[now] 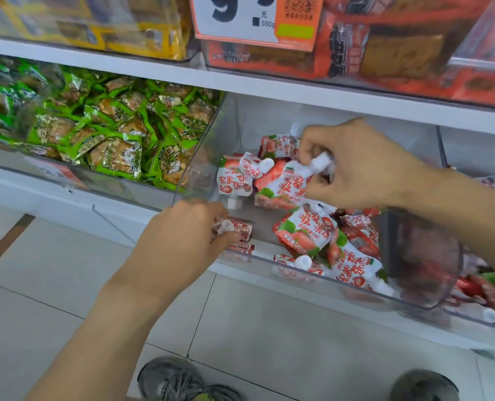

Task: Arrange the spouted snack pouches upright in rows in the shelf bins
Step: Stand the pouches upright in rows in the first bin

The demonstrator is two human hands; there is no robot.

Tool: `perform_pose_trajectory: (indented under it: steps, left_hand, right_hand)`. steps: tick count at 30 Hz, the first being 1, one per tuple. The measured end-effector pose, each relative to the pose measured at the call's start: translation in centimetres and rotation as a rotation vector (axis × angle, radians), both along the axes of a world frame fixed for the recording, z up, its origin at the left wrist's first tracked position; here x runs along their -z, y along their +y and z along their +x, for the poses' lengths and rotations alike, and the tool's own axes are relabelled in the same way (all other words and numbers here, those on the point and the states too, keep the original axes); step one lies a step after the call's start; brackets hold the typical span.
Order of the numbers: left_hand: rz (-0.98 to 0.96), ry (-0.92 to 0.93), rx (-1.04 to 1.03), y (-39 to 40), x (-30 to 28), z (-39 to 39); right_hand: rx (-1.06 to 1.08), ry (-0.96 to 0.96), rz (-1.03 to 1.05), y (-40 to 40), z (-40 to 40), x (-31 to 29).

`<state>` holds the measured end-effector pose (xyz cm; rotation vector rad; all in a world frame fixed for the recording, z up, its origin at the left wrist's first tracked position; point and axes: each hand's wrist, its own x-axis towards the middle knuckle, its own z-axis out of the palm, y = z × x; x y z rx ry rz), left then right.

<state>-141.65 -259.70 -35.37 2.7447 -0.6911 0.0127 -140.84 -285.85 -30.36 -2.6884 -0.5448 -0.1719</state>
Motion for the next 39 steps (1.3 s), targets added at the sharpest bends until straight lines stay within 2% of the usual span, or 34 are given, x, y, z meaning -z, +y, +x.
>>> perform_pose_trajectory:
  steps: [3,5,9,10,13,15,22,24,28,30,32,37,39]
  left_hand:
    - [-0.086,-0.046,0.011,-0.6,-0.2,-0.6]
    - [-0.124,-0.031,0.015,-0.9,-0.1,-0.7]
    - [-0.079,0.055,0.026,-0.9,0.4,-0.2]
    - [-0.084,0.073,0.023,-0.9,0.4,-0.1]
    - [-0.113,0.114,-0.006,-1.1,0.5,0.0]
    - [-0.149,0.166,-0.049,-0.9,0.6,0.2]
    - [-0.16,0.213,-0.151,-0.8,0.2,0.4]
    - [-0.201,0.182,-0.172,-0.8,0.1,0.5]
    - [-0.355,0.105,-0.051,-1.2,-0.7,0.2]
    - [-0.41,0.021,-0.016,-1.4,-1.1,0.4]
    - [-0.395,-0.052,-0.063,-1.2,-1.9,0.5]
    - [-0.299,-0.132,-0.151,0.7,-3.7,-0.3]
    - [-0.294,-0.115,-0.144,1.1,-3.7,-0.4]
  right_hand:
    - [-0.036,0.206,-0.235,-0.1,-1.0,-1.7]
    - [-0.106,0.334,-0.311,0.7,-1.1,-1.9]
    - [-0.202,0.126,-0.242,4.2,1.5,-0.3]
    - [-0.236,0.128,-0.247,5.2,2.5,0.2]
    - [-0.339,0.375,-0.385,7.3,5.3,2.2]
    - [-0.392,0.473,-0.437,7.8,6.5,3.2]
    - [-0.358,0.375,-0.214,4.5,5.9,4.8]
    - [-0.274,0.387,-0.026,3.4,5.4,4.5]
    - [-0.156,0.523,0.529,2.5,4.4,3.5]
    - [-0.21,0.57,0.584,3.0,3.7,3.0]
    - [-0.216,0.538,0.477,3.2,3.7,2.6]
    - [-0.014,0.216,0.183,3.6,7.4,2.2]
    - [-0.06,0.234,-0.019,5.2,8.9,3.2]
